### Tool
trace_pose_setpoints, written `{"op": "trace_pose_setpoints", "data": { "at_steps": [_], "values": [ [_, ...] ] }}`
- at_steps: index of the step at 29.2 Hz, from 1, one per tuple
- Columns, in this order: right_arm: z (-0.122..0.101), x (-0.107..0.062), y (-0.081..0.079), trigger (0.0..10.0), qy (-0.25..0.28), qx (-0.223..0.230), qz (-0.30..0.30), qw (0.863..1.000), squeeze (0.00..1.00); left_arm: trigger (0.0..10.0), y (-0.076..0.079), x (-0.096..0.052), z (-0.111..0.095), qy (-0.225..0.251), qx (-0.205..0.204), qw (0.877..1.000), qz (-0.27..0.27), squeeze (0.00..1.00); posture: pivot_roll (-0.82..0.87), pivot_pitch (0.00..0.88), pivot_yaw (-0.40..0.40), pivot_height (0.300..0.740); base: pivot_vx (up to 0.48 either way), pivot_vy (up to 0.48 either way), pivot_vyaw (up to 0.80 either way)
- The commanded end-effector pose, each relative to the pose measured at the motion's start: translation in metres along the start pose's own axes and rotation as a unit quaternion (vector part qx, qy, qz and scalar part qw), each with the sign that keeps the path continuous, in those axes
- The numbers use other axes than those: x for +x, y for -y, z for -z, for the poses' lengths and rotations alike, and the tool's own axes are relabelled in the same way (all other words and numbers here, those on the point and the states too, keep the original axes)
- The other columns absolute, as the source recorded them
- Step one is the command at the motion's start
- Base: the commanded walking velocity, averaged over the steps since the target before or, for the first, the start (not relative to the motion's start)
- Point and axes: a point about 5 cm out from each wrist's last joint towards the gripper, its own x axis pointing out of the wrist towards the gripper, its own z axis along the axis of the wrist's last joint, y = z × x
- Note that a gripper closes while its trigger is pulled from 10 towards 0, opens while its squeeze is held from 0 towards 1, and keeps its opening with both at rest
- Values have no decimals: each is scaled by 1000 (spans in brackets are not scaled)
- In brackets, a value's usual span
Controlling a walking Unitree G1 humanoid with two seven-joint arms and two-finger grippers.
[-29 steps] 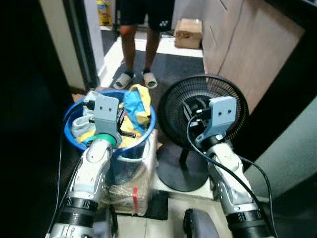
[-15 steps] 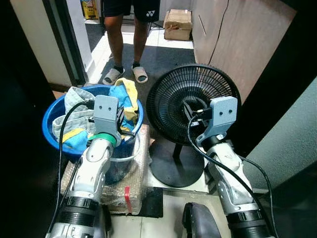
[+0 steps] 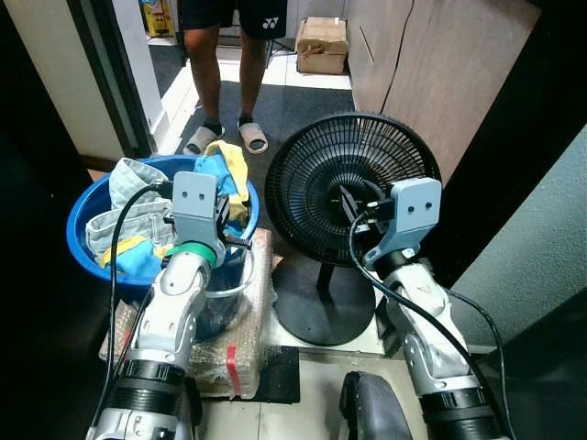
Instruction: Clothes washing
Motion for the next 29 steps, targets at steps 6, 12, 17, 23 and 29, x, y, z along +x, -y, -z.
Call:
{"op": "trace_pose_setpoints", "data": {
  "at_steps": [6,12,17,23,29],
  "values": [
    [15,15,-9,10000,-41,4,-16,999,0,10000,0,3,-1,-14,-2,1000,-21,0,123,77,-53,480,0,0,0],
    [27,30,-32,10000,-69,26,-56,996,0,10000,-19,21,-21,-6,0,996,-86,0,198,131,-124,480,0,0,0],
    [28,33,-46,10000,-73,33,-84,993,0,10000,-41,23,-31,1,-3,991,-131,0,210,139,-138,480,0,0,0],
    [30,26,-55,10000,-74,9,-158,985,0,10000,-77,5,-31,5,4,981,-192,0,225,143,-159,480,0,0,0],
    [37,24,-67,10000,-77,-20,-220,972,0,10000,-79,-3,-30,5,6,980,-201,0,244,136,-166,480,0,0,0]
  ]
}}
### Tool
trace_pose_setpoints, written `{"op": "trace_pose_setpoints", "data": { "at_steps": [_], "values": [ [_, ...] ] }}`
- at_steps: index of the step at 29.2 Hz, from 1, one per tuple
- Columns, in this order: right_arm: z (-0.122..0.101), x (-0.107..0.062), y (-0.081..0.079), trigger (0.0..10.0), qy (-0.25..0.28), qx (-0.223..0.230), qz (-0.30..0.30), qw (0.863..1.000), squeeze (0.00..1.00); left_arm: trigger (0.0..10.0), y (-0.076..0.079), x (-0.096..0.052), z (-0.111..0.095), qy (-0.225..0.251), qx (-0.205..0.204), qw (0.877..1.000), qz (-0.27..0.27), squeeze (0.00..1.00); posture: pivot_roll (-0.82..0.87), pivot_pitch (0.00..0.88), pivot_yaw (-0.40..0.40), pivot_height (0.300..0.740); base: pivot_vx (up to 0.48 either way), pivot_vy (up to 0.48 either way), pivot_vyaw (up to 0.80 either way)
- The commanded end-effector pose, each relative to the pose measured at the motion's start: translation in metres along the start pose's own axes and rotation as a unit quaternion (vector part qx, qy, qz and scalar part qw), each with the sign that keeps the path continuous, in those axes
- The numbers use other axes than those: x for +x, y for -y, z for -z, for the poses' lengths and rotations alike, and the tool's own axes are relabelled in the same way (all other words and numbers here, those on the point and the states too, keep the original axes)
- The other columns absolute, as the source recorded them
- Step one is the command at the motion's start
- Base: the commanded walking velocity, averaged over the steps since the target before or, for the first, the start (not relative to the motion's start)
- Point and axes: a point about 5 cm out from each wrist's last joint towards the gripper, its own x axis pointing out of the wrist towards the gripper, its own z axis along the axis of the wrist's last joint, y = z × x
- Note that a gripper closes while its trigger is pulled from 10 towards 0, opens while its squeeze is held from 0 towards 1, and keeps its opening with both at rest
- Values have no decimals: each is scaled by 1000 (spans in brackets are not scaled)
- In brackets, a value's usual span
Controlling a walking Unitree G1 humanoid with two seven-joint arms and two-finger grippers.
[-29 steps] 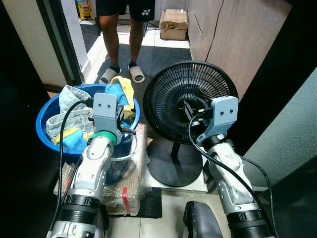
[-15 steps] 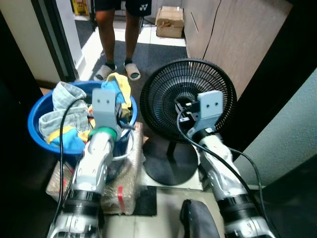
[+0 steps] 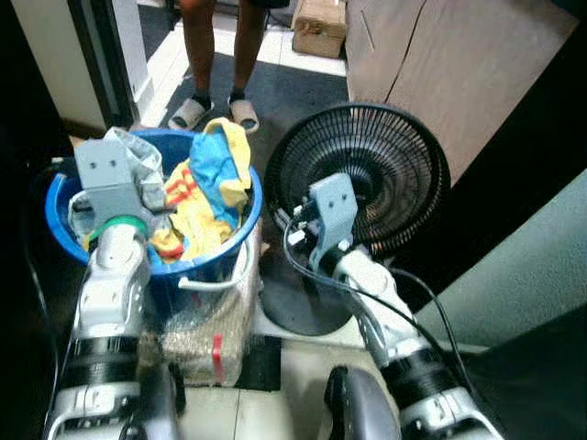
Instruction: Clothes washing
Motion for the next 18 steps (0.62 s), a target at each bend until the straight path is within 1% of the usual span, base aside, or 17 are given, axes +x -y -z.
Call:
{"op": "trace_pose_setpoints", "data": {
  "at_steps": [1,3,5,6,8,9,10,11,12,13,14,15,16,17,18],
  "values": [
    [3,0,-2,10000,-4,-3,-10,1000,0,10000,2,-3,4,-10,2,1000,2,0,244,136,-166,480,0,0,0],
    [-1,12,-12,10000,4,2,-25,1000,0,10000,3,-5,6,-13,-1,1000,1,0,258,133,-171,480,0,0,0],
    [-1,12,-12,10000,4,2,-25,1000,0,10000,3,-5,6,-13,-1,1000,1,0,258,133,-171,480,0,0,0],
    [-5,22,-16,10000,6,8,-12,1000,0,10000,8,-8,5,-10,-5,1000,10,0,275,127,-181,480,0,0,0],
    [-5,22,-16,10000,6,8,-12,1000,0,10000,8,-8,5,-10,-5,1000,10,0,275,127,-181,480,0,0,0],
    [-8,29,-19,10000,6,10,-2,1000,0,10000,15,-12,4,-6,-10,1000,23,0,286,122,-187,480,0,0,0],
    [-9,32,-20,10000,3,9,9,1000,0,10000,22,-17,2,-1,-13,999,39,0,284,119,-186,480,0,0,0],
    [-9,32,-20,10000,3,9,9,1000,0,10000,22,-17,2,-1,-13,999,39,0,284,119,-186,480,0,0,0],
    [-7,30,-14,10000,2,7,31,1000,0,10000,27,-20,1,5,-18,998,53,0,273,114,-180,480,0,0,0],
    [-6,23,-3,10000,4,7,55,998,0,10000,30,-21,-1,10,-23,998,62,0,263,108,-174,480,0,0,0],
    [-6,23,-3,10000,4,7,55,998,0,10000,30,-21,-1,10,-23,998,62,0,263,108,-174,480,0,0,0],
    [-5,19,5,10000,6,8,72,997,0,10000,31,-21,-3,13,-27,997,66,0,263,108,-174,480,0,0,0],
    [-7,10,19,10000,16,10,102,995,0,10000,31,-19,-6,18,-31,997,72,0,237,95,-154,480,0,0,0],
    [-7,10,19,10000,16,10,102,995,0,10000,31,-19,-6,18,-31,997,72,0,237,95,-154,480,0,0,0],
    [-11,1,35,10000,29,10,130,991,0,10000,33,-17,-10,23,-36,996,80,0,219,85,-140,480,0,0,0]
  ]
}}
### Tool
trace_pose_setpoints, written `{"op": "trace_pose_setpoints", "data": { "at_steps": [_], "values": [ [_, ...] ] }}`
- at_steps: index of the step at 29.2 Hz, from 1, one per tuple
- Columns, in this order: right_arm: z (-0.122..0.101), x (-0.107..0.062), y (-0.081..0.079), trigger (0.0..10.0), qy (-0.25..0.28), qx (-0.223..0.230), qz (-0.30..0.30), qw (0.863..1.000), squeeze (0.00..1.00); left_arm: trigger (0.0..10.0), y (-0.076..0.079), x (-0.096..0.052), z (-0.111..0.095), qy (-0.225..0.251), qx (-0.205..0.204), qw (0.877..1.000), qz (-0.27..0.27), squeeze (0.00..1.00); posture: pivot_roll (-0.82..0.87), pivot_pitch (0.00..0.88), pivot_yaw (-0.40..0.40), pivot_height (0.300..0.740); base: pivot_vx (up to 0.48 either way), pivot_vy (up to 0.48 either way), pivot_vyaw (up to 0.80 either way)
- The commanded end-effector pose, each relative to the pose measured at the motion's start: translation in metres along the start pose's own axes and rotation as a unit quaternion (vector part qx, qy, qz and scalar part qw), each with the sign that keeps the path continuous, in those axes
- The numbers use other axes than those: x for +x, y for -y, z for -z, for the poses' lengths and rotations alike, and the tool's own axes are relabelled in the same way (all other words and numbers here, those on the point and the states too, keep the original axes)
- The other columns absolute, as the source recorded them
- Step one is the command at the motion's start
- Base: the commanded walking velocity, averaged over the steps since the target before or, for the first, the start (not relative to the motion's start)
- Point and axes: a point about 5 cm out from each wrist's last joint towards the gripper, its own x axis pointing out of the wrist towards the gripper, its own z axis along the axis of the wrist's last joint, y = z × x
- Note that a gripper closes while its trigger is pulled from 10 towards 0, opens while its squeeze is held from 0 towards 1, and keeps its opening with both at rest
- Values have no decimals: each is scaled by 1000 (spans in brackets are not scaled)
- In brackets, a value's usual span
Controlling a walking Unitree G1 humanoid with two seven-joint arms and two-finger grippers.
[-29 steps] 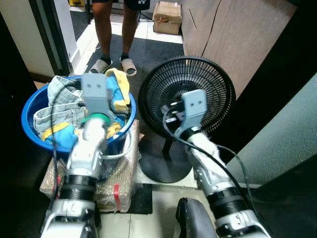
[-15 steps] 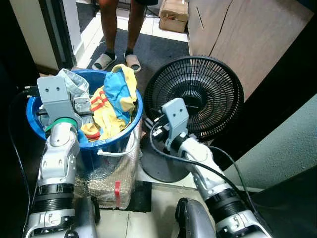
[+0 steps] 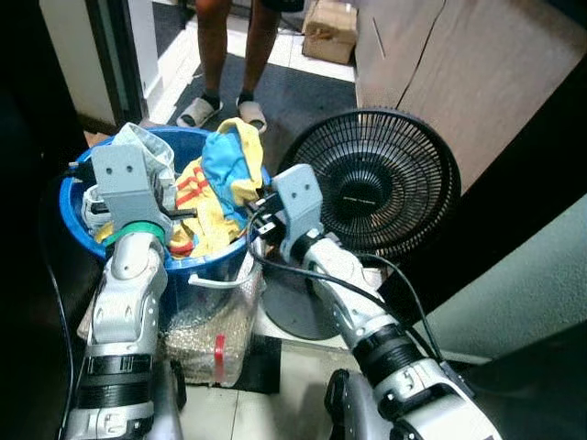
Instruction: Clothes washing
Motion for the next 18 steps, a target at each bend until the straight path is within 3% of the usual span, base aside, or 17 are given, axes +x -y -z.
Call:
{"op": "trace_pose_setpoints", "data": {
  "at_steps": [1,4,10,11,12,13,14,16,18],
  "values": [
    [-1,-9,20,10000,9,9,40,999,0,10000,6,1,-2,2,-11,1000,18,0,219,85,-140,480,0,0,0],
    [-12,-32,61,10000,37,-27,109,993,0,10000,23,10,-11,13,-23,998,57,0,161,57,-90,480,0,0,0],
    [-13,-37,68,10000,40,-42,121,991,0,10000,30,12,-12,14,-25,997,69,0,161,57,-90,480,0,0,0],
    [-12,-46,78,10000,38,-61,146,987,0,10000,40,13,-12,15,-22,996,90,0,119,35,-48,480,0,0,0],
    [-12,-46,78,10000,38,-61,146,987,0,10000,40,13,-12,15,-22,996,90,0,119,35,-48,480,0,0,0],
    [-12,-59,90,10000,38,-89,182,979,0,10000,51,12,-12,15,-14,993,116,0,93,19,-20,480,0,0,0],
    [-12,-59,90,10000,38,-89,182,979,0,10000,51,12,-12,15,-14,993,116,0,93,19,-20,480,0,0,0],
    [-16,-75,103,10000,45,-99,230,967,0,10000,64,8,-8,11,-10,988,152,0,68,8,1,480,0,0,0],
    [-18,-77,103,10000,50,-89,238,966,0,10000,67,6,-6,9,-11,987,161,0,63,1,5,480,0,0,0]
  ]
}}
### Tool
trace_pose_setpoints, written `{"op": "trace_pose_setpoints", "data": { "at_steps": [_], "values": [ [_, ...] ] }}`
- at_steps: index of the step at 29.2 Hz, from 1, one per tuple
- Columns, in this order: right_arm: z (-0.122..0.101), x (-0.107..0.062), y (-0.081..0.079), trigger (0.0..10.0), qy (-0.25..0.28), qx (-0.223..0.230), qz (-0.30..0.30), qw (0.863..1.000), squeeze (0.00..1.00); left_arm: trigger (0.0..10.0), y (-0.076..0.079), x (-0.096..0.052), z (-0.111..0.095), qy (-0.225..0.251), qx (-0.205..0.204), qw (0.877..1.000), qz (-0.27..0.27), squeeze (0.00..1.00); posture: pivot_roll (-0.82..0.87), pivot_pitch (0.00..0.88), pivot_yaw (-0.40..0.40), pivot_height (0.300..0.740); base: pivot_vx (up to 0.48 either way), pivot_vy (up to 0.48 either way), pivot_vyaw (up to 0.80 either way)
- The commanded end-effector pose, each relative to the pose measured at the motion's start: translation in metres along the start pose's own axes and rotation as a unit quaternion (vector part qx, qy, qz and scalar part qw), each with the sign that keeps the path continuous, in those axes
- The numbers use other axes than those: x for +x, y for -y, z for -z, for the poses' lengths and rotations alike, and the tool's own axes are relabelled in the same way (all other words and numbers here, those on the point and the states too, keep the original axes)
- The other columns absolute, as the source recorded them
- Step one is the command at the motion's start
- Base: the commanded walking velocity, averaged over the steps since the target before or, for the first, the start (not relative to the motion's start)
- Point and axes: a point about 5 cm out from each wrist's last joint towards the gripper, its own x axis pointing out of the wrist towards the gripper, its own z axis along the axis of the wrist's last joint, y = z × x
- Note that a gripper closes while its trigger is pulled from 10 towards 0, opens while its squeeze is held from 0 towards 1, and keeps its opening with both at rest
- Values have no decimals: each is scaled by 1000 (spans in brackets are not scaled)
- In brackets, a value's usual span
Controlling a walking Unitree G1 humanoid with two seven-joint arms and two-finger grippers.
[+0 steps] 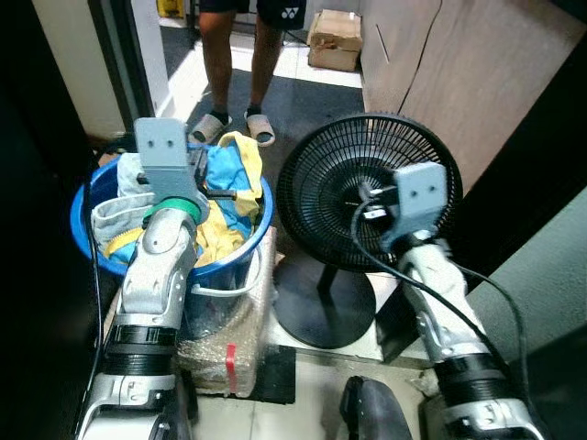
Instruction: Clothes washing
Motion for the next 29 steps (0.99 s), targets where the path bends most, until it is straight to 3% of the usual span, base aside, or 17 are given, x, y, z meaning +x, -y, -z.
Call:
{"op": "trace_pose_setpoints", "data": {
  "at_steps": [1,7,11,18,29],
  "values": [
    [-5,-3,1,10000,5,16,16,1000,0,10000,10,-3,7,-10,1,1000,25,0,64,0,4,480,0,0,0],
    [-9,-3,-5,10000,8,31,11,999,0,10000,9,-3,8,-9,0,1000,27,0,67,0,2,480,0,0,0],
    [-13,0,-26,10000,9,74,-13,997,0,10000,-6,-5,10,-8,3,1000,-6,0,87,0,-24,480,0,0,0],
    [-14,-3,-43,10000,-6,107,-41,993,0,10000,-11,-10,15,-10,2,1000,-19,0,96,0,-49,480,0,0,0],
    [-7,-1,-37,10000,-23,90,-25,995,0,10000,-10,-13,18,-13,2,1000,-21,0,97,0,-54,505,0,0,0]
  ]
}}
